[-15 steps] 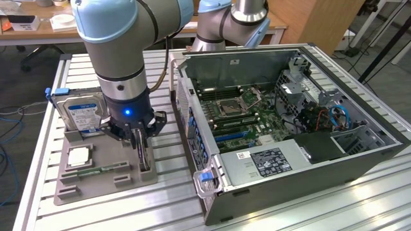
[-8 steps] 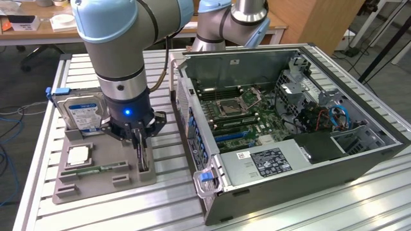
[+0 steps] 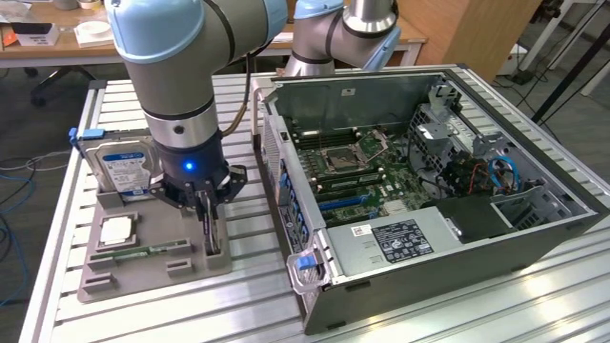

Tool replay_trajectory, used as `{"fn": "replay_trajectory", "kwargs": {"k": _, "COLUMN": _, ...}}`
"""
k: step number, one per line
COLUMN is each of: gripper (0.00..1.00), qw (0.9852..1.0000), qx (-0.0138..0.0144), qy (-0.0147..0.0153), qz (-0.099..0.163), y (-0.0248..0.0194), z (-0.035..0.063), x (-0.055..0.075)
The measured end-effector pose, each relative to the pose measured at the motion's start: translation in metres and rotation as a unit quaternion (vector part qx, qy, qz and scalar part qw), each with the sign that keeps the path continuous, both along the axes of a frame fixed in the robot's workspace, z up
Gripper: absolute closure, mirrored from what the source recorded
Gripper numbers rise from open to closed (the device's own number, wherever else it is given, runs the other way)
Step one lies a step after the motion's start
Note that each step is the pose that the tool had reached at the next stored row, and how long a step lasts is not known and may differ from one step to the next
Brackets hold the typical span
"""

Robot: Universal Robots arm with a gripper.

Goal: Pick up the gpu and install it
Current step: 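Pick up the gpu and move the gpu toward the slot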

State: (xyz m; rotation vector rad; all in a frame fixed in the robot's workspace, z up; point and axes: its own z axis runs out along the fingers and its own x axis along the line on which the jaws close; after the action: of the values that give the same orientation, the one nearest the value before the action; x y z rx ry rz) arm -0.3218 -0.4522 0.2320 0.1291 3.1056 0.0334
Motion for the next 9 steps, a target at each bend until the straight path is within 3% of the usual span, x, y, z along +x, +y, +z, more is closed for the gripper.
{"fn": "replay_trajectory", "kwargs": {"k": 9, "gripper": 0.73, "qw": 1.0000, "qx": 0.0000, "qy": 0.0000, "qz": 0.000, "y": 0.0000, "z": 0.0055, "x": 0.0000}}
